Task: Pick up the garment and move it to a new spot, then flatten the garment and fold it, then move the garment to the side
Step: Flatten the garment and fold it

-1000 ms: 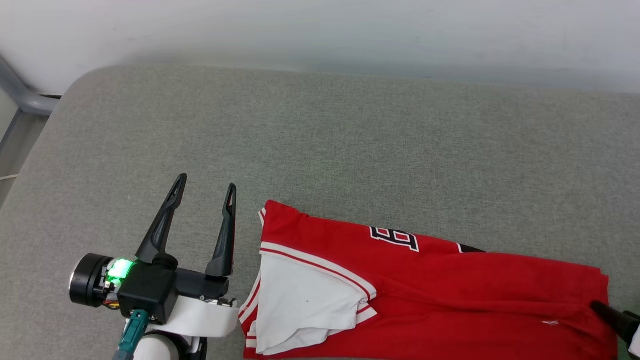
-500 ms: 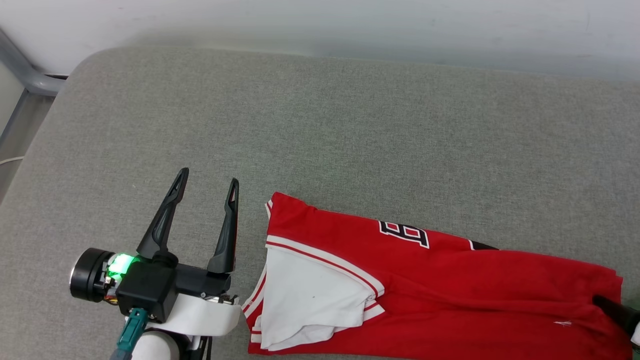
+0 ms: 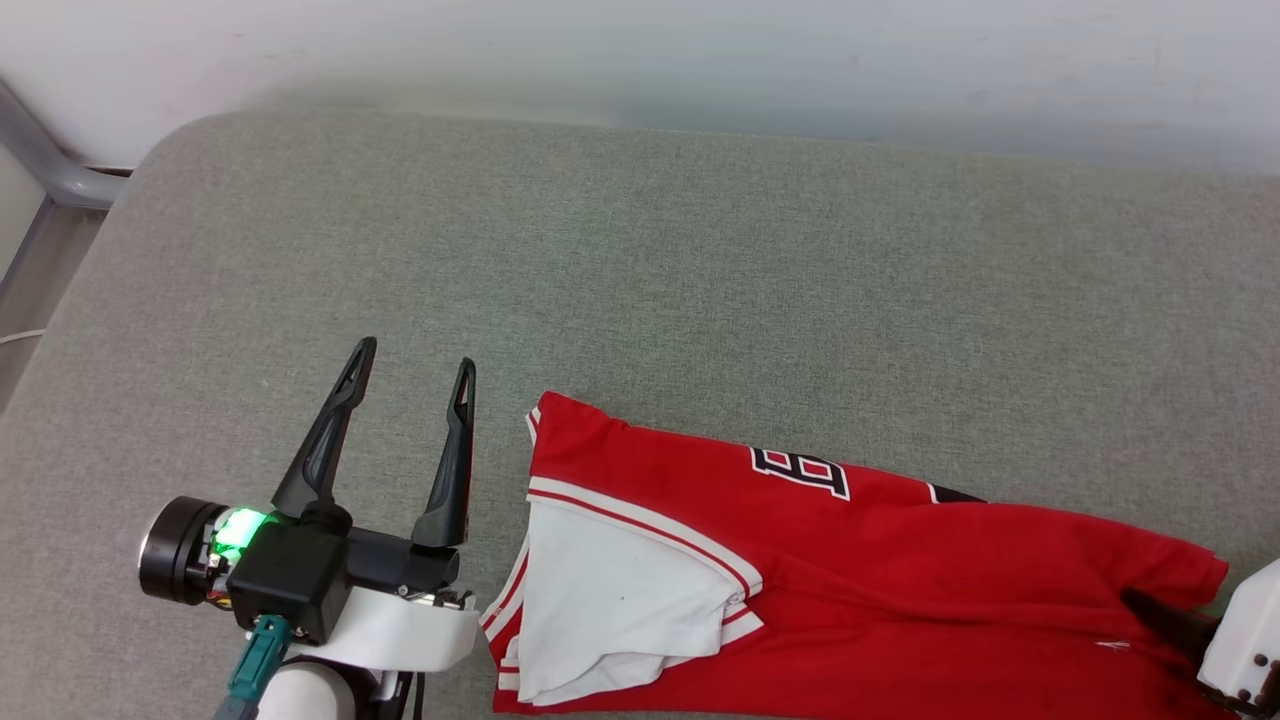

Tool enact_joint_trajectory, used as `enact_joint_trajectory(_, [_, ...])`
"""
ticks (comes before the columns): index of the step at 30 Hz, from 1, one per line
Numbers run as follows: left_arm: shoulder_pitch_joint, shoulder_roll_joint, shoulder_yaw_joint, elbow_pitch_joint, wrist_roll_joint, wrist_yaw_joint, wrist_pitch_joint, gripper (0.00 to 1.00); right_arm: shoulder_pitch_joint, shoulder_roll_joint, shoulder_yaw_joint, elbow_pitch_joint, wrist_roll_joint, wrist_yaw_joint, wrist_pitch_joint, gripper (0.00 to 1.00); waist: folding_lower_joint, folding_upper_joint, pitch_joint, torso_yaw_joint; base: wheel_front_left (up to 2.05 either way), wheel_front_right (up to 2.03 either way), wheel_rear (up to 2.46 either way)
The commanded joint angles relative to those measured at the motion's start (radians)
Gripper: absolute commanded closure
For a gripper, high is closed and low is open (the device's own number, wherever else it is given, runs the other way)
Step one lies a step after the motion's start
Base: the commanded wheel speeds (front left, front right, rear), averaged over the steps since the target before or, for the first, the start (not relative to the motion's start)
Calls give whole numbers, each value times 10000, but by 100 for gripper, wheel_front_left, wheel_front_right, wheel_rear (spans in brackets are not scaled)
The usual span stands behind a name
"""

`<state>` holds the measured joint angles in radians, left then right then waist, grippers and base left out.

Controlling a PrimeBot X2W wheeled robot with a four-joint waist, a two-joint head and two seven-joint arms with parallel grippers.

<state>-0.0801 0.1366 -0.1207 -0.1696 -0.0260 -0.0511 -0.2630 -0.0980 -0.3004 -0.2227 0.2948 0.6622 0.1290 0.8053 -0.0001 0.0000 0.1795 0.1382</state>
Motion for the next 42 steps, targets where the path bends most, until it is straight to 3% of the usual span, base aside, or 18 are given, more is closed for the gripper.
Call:
enact_joint_trajectory(1, [98, -53, 50, 24, 66, -59, -21, 0, 59, 434, 394, 362, 73, 29, -7, 100, 1, 0, 16, -16, 0, 0, 0])
enact_joint_trajectory(13, [128, -89, 171, 145, 84, -278, -21, 0, -220, -246, 589, 1010, 69, 3, -1243, 100, 1, 0, -29, -110, 0, 0, 0])
enact_joint_trajectory(27, [339, -182, 236, 339, -16, -521, -21, 0, -363, -1918, -232, 2145, -559, 6, -2477, 100, 1, 0, -486, -203, 0, 0, 0])
enact_joint_trajectory(33, [537, -304, 302, 409, -75, -592, -21, 0, -275, -1956, -79, 2077, -592, 8, -2438, 100, 1, 0, -853, -204, 0, 0, 0])
enact_joint_trajectory(42, [969, -504, 411, 494, -141, -639, -21, 0, 584, -1525, 565, 255, -393, 12, -1690, 100, 1, 0, -1577, -304, 0, 0, 0])
